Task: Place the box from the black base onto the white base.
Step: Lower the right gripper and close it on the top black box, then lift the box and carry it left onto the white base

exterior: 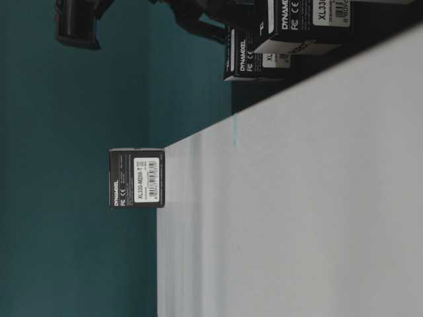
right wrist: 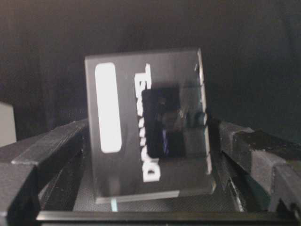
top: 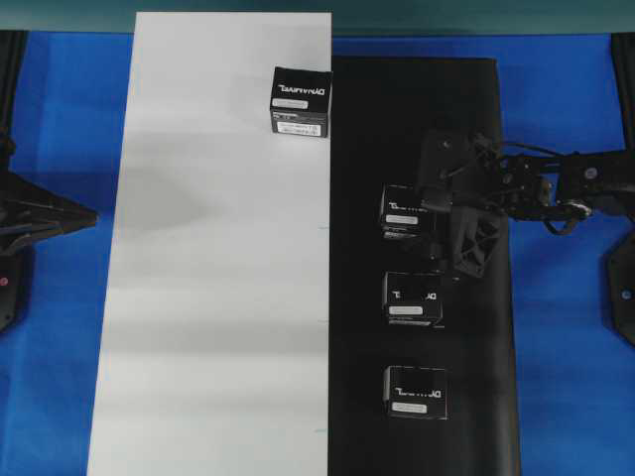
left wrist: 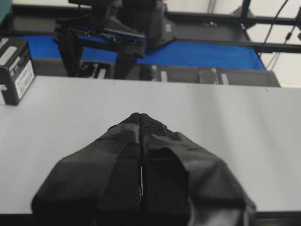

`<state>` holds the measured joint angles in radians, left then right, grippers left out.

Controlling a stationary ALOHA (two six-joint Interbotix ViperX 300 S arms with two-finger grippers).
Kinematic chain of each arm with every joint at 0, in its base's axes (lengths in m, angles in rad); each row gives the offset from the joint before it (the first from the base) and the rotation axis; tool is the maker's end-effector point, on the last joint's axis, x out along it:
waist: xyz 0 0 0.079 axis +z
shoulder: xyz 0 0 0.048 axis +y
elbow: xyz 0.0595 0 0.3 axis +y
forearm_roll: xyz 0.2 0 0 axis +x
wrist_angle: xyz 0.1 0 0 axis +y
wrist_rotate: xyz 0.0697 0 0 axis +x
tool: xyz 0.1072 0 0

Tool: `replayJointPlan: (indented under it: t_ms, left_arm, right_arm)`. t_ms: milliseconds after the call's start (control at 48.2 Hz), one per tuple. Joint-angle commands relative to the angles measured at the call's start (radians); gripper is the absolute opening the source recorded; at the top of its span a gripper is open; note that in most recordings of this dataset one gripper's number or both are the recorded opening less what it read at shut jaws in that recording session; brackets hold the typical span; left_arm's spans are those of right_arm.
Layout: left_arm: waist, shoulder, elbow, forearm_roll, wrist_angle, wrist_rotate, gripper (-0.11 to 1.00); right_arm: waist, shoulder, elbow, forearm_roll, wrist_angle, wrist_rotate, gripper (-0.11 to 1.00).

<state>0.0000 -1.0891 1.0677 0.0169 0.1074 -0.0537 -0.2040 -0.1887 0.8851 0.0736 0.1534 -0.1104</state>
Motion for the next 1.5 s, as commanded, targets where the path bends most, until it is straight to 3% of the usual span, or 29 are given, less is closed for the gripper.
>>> replayJointPlan:
  t_ms: [0, 125, 311, 415, 768, 1038, 1204, 1474]
  left_arm:
    - [0.000, 0.005, -0.026, 0.002, -0.005, -0.002, -0.07]
    - [0.000, 0.005, -0.026, 0.002, -0.005, -0.002, -0.07]
    - [0.000, 0.005, -0.026, 0.002, -0.005, -0.002, -0.07]
    - [0.000, 0.005, -0.026, 0.002, -0.005, -0.002, -0.07]
    - [-0.003, 0.005, -0.026, 0.002, -0.005, -0.002, -0.07]
    - [-0.003, -0.002, -0.028, 0.002, -0.003, -0.002, -0.07]
    - [-0.003, -0.002, -0.028, 0.002, -0.002, -0.002, -0.07]
    - [-0.005, -0.003, -0.029, 0.002, -0.002, -0.002, -0.07]
  right_arm:
    - [0.009, -0.002, 0.002, 0.005, -0.026, 0.008, 1.00]
    - [0.015, -0.008, 0.011, 0.005, -0.043, 0.018, 0.96]
    - [0.028, -0.011, 0.014, 0.005, -0.049, 0.018, 0.70]
    - [0.029, -0.014, 0.012, 0.005, -0.049, 0.026, 0.63]
    - [0.014, -0.126, 0.003, 0.005, -0.008, 0.046, 0.63]
    - [0.002, -0.250, -0.071, -0.002, 0.216, 0.043, 0.63]
    - [0.002, -0.262, -0.112, -0.002, 0.295, 0.040, 0.63]
    - [0.018, -0.244, -0.204, -0.002, 0.311, 0.040, 0.63]
